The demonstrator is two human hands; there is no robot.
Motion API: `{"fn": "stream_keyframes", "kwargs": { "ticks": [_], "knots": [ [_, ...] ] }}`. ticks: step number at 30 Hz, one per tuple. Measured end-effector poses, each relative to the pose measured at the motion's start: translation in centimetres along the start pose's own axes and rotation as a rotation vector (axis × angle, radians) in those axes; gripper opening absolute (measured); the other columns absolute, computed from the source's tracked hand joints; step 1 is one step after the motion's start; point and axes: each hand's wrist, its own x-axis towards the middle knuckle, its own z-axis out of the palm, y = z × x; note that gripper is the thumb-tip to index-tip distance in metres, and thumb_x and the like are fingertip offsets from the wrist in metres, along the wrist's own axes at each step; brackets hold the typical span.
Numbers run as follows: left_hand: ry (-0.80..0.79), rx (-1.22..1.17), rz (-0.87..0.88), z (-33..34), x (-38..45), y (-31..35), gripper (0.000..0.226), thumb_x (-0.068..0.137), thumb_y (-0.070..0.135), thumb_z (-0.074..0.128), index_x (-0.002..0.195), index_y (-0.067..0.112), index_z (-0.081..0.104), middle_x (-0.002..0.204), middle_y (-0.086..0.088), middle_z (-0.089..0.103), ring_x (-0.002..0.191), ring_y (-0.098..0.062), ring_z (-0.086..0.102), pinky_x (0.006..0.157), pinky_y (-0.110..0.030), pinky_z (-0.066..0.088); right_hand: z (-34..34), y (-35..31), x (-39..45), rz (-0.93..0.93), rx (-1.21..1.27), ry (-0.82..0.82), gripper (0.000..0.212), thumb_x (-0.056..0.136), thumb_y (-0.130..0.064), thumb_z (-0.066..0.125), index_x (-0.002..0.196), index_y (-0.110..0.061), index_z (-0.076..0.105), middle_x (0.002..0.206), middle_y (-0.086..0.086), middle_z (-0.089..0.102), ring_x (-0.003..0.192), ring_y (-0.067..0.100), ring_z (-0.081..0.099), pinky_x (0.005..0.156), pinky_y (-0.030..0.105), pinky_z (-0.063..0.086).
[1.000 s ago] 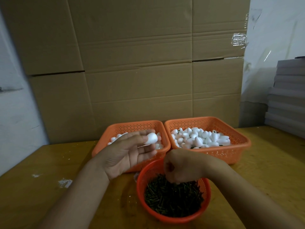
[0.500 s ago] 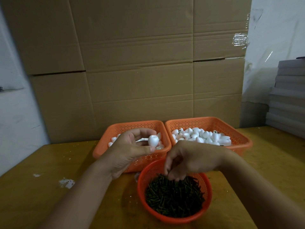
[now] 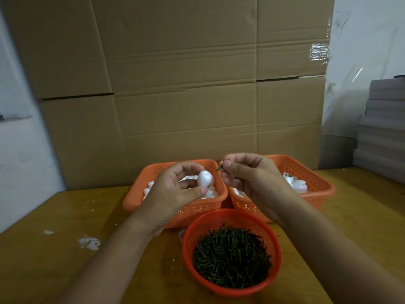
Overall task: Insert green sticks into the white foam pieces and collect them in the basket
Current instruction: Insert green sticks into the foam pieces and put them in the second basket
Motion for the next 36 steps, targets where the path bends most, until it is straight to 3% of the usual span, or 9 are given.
{"fn": "stream_keyframes", "kwargs": {
  "ticks": [5, 11, 15, 20, 27, 36],
  "knots": [
    [0.011, 0.011, -0.002, 0.0, 0.0, 0.0, 0.032, 0.073, 0.005, 0.079, 0.095, 0.028, 0.075, 0.112, -0.006, 0.074, 0.1, -0.024, 0.073, 0.08, -0.029, 0.058, 0.4, -0.1, -0.4, -0.1, -0.217, 0.062, 0.011, 0.089, -0.006, 0.067, 0.096, 0.002, 0.071, 0.077, 0.011, 0.073, 0.071, 0.015, 0.069, 0.066, 0.028, 0.056],
    [-0.003, 0.023, -0.016, 0.0, 0.0, -0.1, 0.032, 0.074, 0.009, 0.08, 0.099, 0.029, 0.075, 0.11, -0.001, 0.075, 0.101, -0.023, 0.073, 0.081, -0.029, 0.058, 0.8, -0.1, -0.8, -0.19, -0.365, 0.109, 0.006, 0.09, -0.006, 0.068, 0.088, -0.004, 0.073, 0.072, 0.01, 0.069, 0.068, 0.021, 0.061, 0.058, 0.025, 0.051],
    [0.022, 0.002, -0.004, 0.0, 0.0, -0.2, 0.031, 0.073, 0.008, 0.08, 0.094, 0.029, 0.073, 0.108, 0.003, 0.073, 0.099, -0.025, 0.073, 0.081, -0.031, 0.059, 0.8, 0.2, -0.6, -0.206, -0.44, 0.115, 0.007, 0.09, -0.006, 0.069, 0.086, -0.005, 0.074, 0.071, 0.011, 0.067, 0.066, 0.014, 0.062, 0.055, 0.02, 0.05],
    [-0.007, 0.029, -0.009, 0.0, 0.0, 0.0, 0.028, 0.076, 0.01, 0.08, 0.095, 0.029, 0.075, 0.109, -0.003, 0.075, 0.099, -0.022, 0.073, 0.082, -0.03, 0.059, 0.8, 0.7, -0.5, -0.18, -0.475, 0.097, 0.008, 0.09, -0.008, 0.069, 0.088, -0.003, 0.074, 0.075, 0.016, 0.069, 0.067, 0.016, 0.062, 0.054, 0.02, 0.049],
    [0.005, 0.021, -0.002, 0.1, -0.1, 0.1, 0.026, 0.077, 0.013, 0.078, 0.099, 0.025, 0.076, 0.108, -0.006, 0.076, 0.098, -0.02, 0.074, 0.077, -0.025, 0.057, 0.8, 0.8, -0.5, -0.166, -0.46, 0.068, 0.009, 0.091, -0.009, 0.069, 0.086, -0.004, 0.074, 0.058, -0.006, 0.064, 0.053, 0.003, 0.058, 0.051, 0.017, 0.045],
    [0.031, 0.081, 0.019, 0.2, 0.0, -0.2, 0.03, 0.079, 0.015, 0.078, 0.108, 0.019, 0.073, 0.105, -0.004, 0.077, 0.099, -0.017, 0.074, 0.078, -0.025, 0.058, 1.0, 1.2, -0.4, -0.148, -0.47, 0.078, 0.014, 0.091, -0.014, 0.069, 0.078, -0.013, 0.074, 0.057, -0.003, 0.062, 0.054, 0.008, 0.059, 0.05, 0.02, 0.048]
  ]
}}
